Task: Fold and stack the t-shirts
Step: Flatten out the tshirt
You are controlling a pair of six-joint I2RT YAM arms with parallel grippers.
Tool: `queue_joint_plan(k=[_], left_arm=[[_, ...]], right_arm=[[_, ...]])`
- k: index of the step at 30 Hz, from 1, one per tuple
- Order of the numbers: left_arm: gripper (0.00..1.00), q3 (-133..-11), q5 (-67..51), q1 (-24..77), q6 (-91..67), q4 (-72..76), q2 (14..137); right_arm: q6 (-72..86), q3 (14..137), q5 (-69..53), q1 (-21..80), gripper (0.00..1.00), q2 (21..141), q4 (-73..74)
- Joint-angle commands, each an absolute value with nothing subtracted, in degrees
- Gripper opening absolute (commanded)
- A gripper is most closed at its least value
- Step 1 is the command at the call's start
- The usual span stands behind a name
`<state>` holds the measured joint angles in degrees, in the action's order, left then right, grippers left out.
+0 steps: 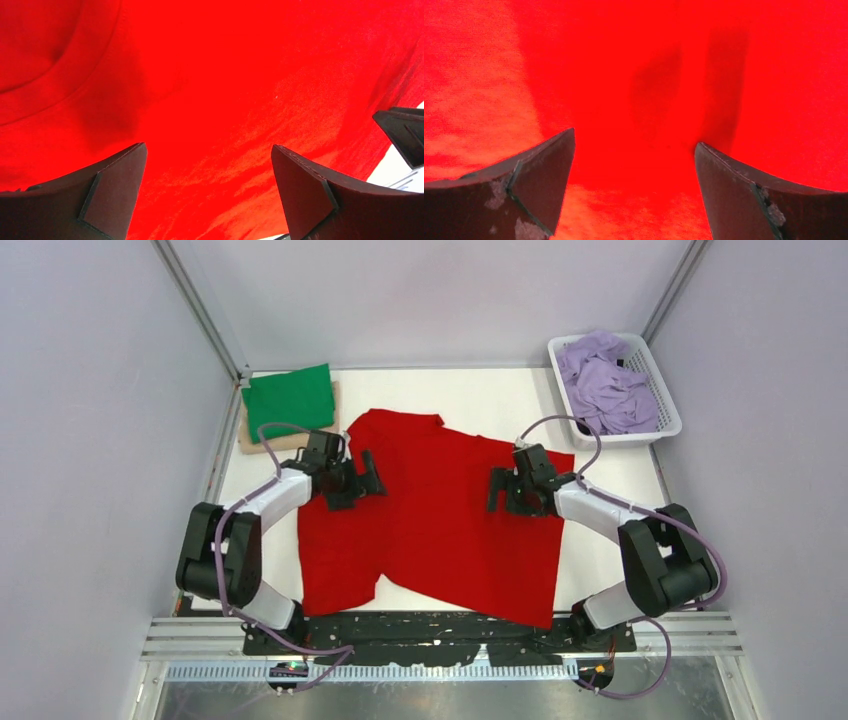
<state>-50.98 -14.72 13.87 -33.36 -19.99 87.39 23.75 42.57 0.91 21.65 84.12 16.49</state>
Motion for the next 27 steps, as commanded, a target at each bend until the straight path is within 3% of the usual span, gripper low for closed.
queue_joint_plan(k=[1,5,18,22,27], left_arm=[[0.99,-51.0,-18.6,13.9,-37.5,-13.1,90.8],[0.99,-53.9,-18.5,13.8,-39.2,-12.1,96.1],[1.00,-82.7,-19.4,12.7,-38.6,-25.0,117.4],[1.00,-85.9,-18.8,12.8,-36.0,-27.2,113.6],[1.00,-74.2,-11.5,14.4,-33.4,-27.4,95.6]], right_arm=[[27.2,45.7,-3.7,21.5,0.95,89.8,13.6],[27.9,52.1,-4.9,18.4,0.95,99.0,14.4],[25.9,85.1,-8.9,9.5,0.95,119.4,23.9],[21.8,90.7,-5.4,9.3,0.95,116.6,26.2],[19.4,79.6,0.7,10.9,0.96,98.5,23.3]])
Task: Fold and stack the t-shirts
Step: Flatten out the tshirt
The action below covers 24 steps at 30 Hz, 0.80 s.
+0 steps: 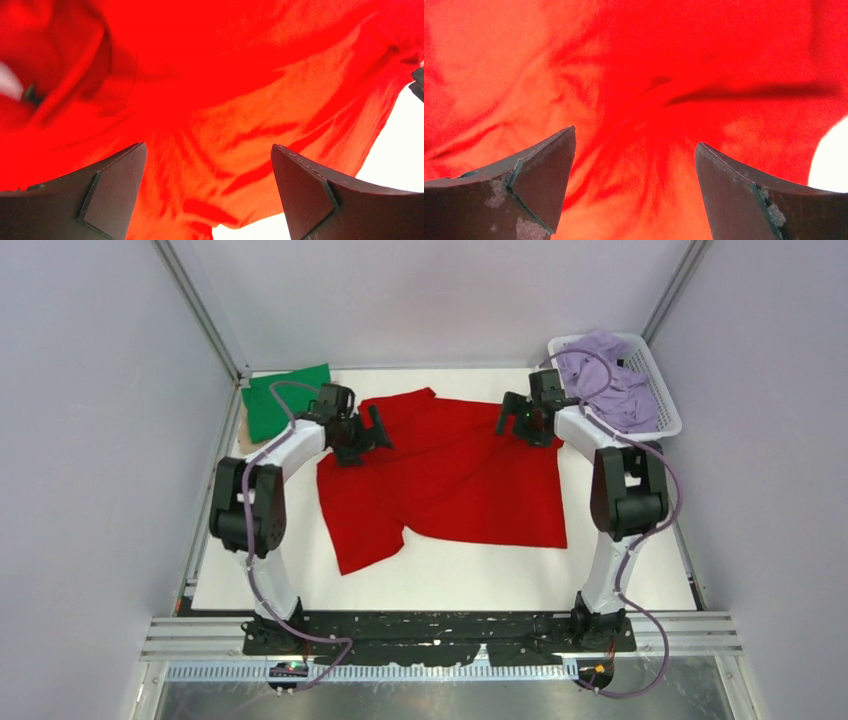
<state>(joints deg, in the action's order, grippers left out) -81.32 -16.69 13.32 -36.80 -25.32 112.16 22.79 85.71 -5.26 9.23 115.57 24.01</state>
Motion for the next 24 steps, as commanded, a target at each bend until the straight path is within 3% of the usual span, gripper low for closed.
queue_joint_plan(k=[1,7,13,18,24], left_arm=[[0.99,-70.8,-9.9,14.9,-33.4,-27.8,91.5],[1.00,-52.7,3.0,18.9,-34.9,-39.1,67.6],[0.98,-37.5,3.1,22.4,-39.1,-46.3,51.2],[0.89,-29.3,-1.6,23.2,-41.3,-43.4,45.2],[0.71,-27.6,-2.9,23.8,-41.0,-39.3,50.5]], right_arm=[[19.5,74.5,1.7,11.6,0.95,95.5,22.6],[22.9,51.8,8.0,12.9,0.95,67.6,17.4],[27.0,37.0,13.5,11.6,0.96,51.1,19.0],[26.2,33.5,16.5,11.5,0.95,46.7,23.2],[26.2,33.8,18.7,11.4,0.95,47.2,25.3]])
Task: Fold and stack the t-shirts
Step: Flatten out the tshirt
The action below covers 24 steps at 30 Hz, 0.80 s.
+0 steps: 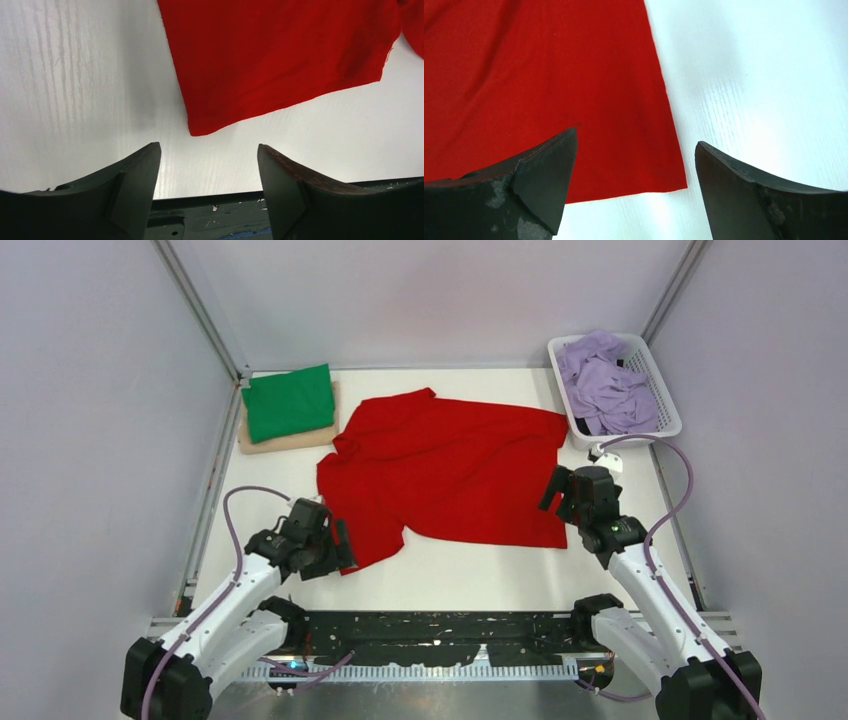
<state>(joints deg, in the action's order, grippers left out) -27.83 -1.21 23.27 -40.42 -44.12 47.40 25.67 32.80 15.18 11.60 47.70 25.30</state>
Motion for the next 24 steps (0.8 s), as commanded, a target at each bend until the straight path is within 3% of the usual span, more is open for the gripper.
queue_joint_plan(k=[1,4,13,19,22,24], left_arm=[[0.65,-27.5,-3.6,23.9,-40.7,-38.3,51.8],[0.56,-27.8,-4.1,24.5,-40.1,-36.5,55.5],[0.49,-28.9,-0.5,26.8,-39.1,-35.9,62.7],[0.38,-30.6,2.3,27.0,-38.7,-33.8,68.2],[0.24,-31.8,1.7,27.0,-38.1,-32.7,70.4],[0.03,-32.5,1.1,27.0,-37.5,-31.8,71.2]], right_arm=[[26.3,33.8,19.0,11.3,0.95,47.3,25.3],[26.4,34.0,19.8,11.3,0.95,48.0,25.4],[26.9,34.1,20.8,10.2,0.96,49.5,25.3],[26.5,33.8,20.4,9.4,0.96,49.7,25.9],[26.7,33.6,20.7,8.8,0.96,49.4,27.1],[27.7,33.1,20.5,7.9,0.98,49.2,28.5]])
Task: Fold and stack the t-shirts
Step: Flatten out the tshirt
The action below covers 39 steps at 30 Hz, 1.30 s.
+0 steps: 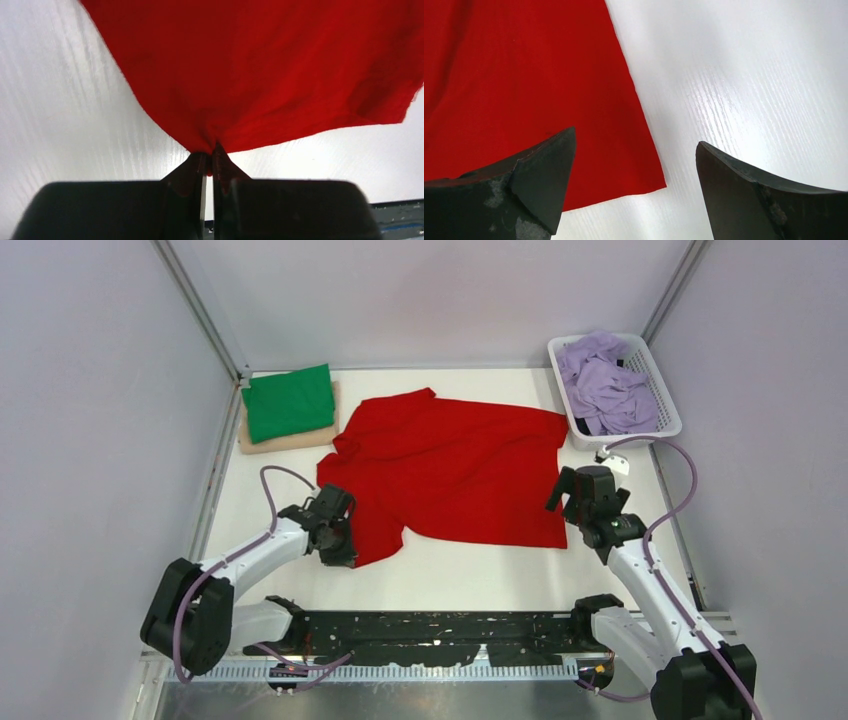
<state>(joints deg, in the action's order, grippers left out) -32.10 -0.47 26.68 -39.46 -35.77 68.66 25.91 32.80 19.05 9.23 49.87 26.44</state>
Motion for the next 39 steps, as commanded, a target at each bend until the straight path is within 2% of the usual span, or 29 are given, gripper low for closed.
queue_joint_plan(k=[1,3,5,14,17,23,35,37,39], left_arm=[[0.00,-32.8,1.2,27.0,-37.4,-31.6,71.4],[0.00,-33.0,1.9,27.0,-37.1,-31.5,70.6],[0.00,-32.7,2.1,27.0,-36.5,-30.9,68.5],[0.00,-31.6,0.4,27.0,-34.6,-30.6,57.5],[0.00,-31.1,0.3,27.0,-34.7,-30.3,55.7],[0.00,-30.1,0.6,27.0,-34.8,-30.7,54.0],[0.00,-29.5,2.5,27.0,-35.6,-30.3,52.1],[0.00,-29.5,2.6,27.0,-35.6,-29.9,52.0],[0.00,-29.9,3.0,27.0,-35.7,-30.1,52.1]], right_arm=[[28.1,32.7,19.7,7.6,0.98,49.1,29.1],[29.1,31.6,17.6,6.5,1.00,49.4,30.7],[29.5,30.3,15.6,5.5,0.96,49.7,31.0],[29.7,26.7,7.4,4.6,0.58,52.3,33.6],[30.5,26.2,5.9,4.7,0.51,53.5,33.2],[30.6,25.8,4.4,4.7,0.41,57.0,29.7],[30.2,27.1,9.3,4.7,0.34,65.3,27.0],[29.9,27.2,9.2,4.6,0.29,66.5,26.1],[29.6,27.3,9.1,4.7,0.19,67.6,24.8]])
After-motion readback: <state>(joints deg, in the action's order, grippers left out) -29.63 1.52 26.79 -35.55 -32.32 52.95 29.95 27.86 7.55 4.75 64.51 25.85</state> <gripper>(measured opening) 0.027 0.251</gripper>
